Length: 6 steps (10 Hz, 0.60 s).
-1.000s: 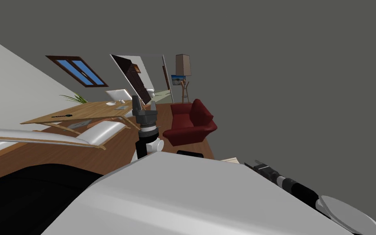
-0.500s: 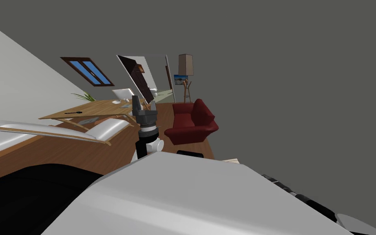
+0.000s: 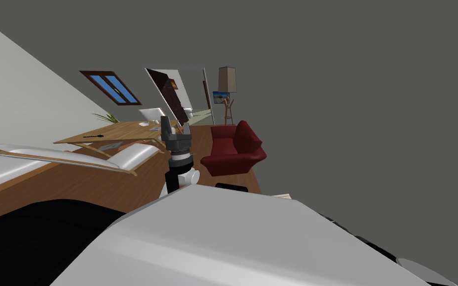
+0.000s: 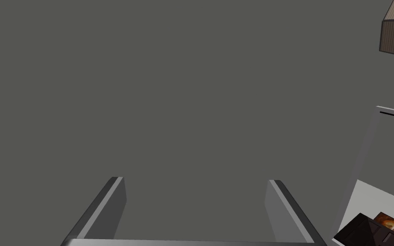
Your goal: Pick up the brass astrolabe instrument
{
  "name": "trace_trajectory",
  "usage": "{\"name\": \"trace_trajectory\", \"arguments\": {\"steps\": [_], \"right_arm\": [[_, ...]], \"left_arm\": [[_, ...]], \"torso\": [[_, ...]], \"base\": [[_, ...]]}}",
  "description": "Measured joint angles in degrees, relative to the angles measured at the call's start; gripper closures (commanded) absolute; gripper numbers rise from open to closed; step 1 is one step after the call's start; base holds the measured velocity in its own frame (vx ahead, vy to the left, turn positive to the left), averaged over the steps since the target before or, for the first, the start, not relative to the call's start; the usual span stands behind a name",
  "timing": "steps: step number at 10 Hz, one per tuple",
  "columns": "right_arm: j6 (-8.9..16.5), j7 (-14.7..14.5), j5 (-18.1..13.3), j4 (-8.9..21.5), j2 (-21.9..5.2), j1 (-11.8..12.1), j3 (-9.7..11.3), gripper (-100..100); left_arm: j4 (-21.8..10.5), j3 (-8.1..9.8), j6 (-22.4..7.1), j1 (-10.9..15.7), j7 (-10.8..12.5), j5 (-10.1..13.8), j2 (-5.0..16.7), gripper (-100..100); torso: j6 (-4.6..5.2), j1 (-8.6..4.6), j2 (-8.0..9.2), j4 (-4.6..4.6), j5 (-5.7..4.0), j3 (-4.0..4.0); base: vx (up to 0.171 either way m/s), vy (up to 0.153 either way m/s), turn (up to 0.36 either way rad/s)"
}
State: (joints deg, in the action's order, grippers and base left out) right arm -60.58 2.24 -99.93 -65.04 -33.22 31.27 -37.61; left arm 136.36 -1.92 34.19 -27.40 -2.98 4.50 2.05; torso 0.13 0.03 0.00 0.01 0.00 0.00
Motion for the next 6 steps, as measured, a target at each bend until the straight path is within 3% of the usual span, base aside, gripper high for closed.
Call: {"name": "trace_trajectory", "arguments": {"steps": [1,5,6], "right_arm": [[0.2,-0.1,0.0,0.1,0.1,0.0,0.1,100],[-0.2,0.2,0.4,0.0,0.3,-0.1,0.1,100],[-0.2,0.2,0.4,0.1,0.3,-0.1,0.1,0]], "left_arm": [[0.0,0.00,0.0,0.0,0.0,0.0,0.0,0],[0.0,0.00,0.0,0.0,0.0,0.0,0.0,0],[0.0,0.00,0.0,0.0,0.0,0.0,0.0,0]], "torso": [[0.00,0.01,0.01,0.00,0.01,0.01],[-0.06,-0.15,-0.14,-0.14,-0.01,-0.14],[-0.06,-0.18,-0.16,-0.14,-0.01,-0.15]], "base": [[0.000,0.000,0.000],[-0.001,0.004,-0.001],[0.000,0.000,0.000]]}}
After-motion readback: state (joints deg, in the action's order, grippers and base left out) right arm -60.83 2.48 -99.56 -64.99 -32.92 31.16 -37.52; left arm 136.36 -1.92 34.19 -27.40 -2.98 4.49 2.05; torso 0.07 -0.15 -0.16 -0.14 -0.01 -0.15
